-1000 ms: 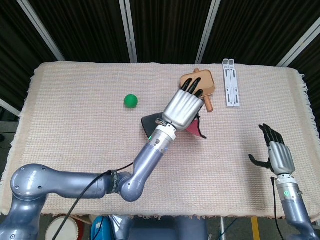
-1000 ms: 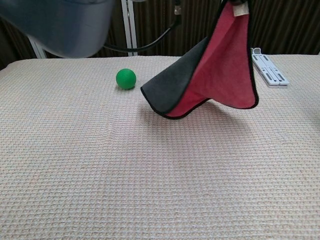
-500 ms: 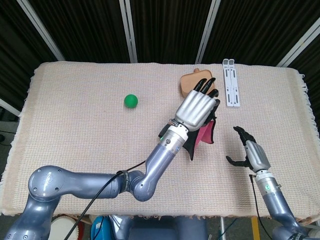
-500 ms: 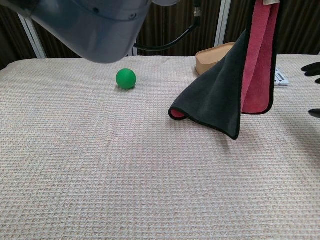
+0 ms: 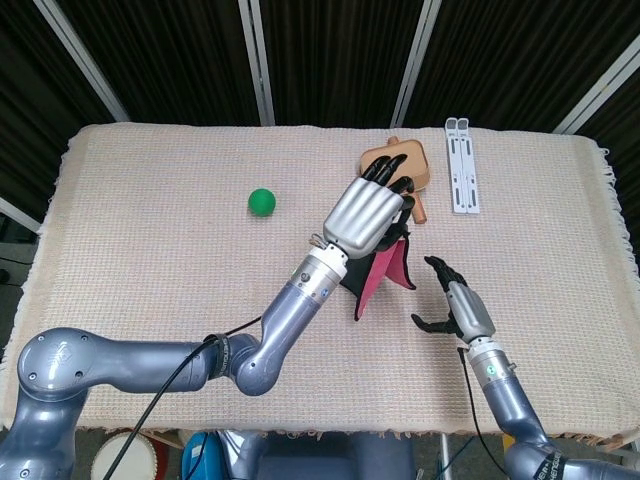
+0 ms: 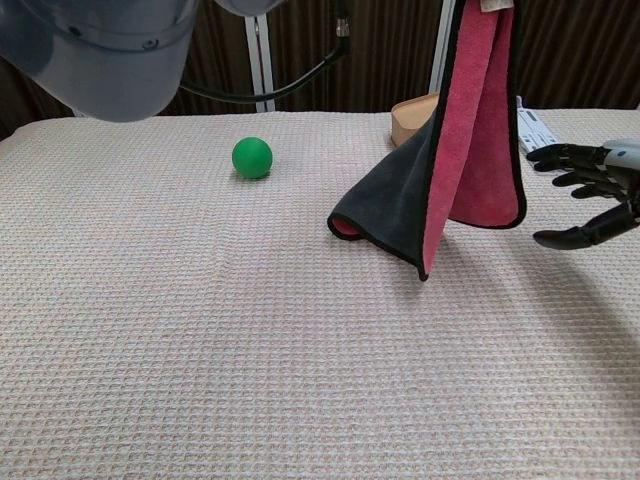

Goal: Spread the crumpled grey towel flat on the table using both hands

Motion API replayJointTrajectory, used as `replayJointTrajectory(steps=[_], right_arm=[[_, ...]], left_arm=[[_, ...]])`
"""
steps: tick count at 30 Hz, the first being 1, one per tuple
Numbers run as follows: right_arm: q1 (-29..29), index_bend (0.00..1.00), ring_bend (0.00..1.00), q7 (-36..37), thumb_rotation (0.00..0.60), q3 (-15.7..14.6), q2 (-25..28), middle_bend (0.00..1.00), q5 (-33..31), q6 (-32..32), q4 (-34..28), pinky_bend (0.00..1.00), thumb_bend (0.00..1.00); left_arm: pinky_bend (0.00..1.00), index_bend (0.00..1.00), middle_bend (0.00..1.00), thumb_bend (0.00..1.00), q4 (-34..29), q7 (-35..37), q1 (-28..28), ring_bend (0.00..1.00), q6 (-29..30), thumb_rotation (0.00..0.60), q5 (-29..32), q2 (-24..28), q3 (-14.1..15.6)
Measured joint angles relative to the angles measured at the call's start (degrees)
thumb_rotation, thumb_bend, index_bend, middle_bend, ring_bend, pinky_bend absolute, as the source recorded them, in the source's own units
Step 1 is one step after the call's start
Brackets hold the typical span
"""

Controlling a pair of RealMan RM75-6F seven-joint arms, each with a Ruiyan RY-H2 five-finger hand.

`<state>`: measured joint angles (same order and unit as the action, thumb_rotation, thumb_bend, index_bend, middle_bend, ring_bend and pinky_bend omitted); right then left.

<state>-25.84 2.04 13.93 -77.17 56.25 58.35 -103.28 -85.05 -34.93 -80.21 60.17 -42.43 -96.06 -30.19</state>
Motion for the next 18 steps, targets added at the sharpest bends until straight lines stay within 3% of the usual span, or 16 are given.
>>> replayJointTrajectory(steps=[13,18], right_arm=[[-5.0,0.01,0.00,-7.0,0.600,2.3,-6.5,0.00,-8.7,1.7,-0.3,0.00,0.28],[-6.0,0.11,0.00,-8.1,0.600,2.9,-8.5,0.00,-10.1,3.2,0.1,0.00,0.28]], left_arm=[[0.10,0.68,0.29,0.46,-1.9,4.0,1.7,0.06,-1.2,0.600,-1.2,2.5,1.3],[0.10,0.68,0.29,0.46,-2.4,5.3,2.4,0.06,-1.5,0.600,-1.7,3.4,2.0]])
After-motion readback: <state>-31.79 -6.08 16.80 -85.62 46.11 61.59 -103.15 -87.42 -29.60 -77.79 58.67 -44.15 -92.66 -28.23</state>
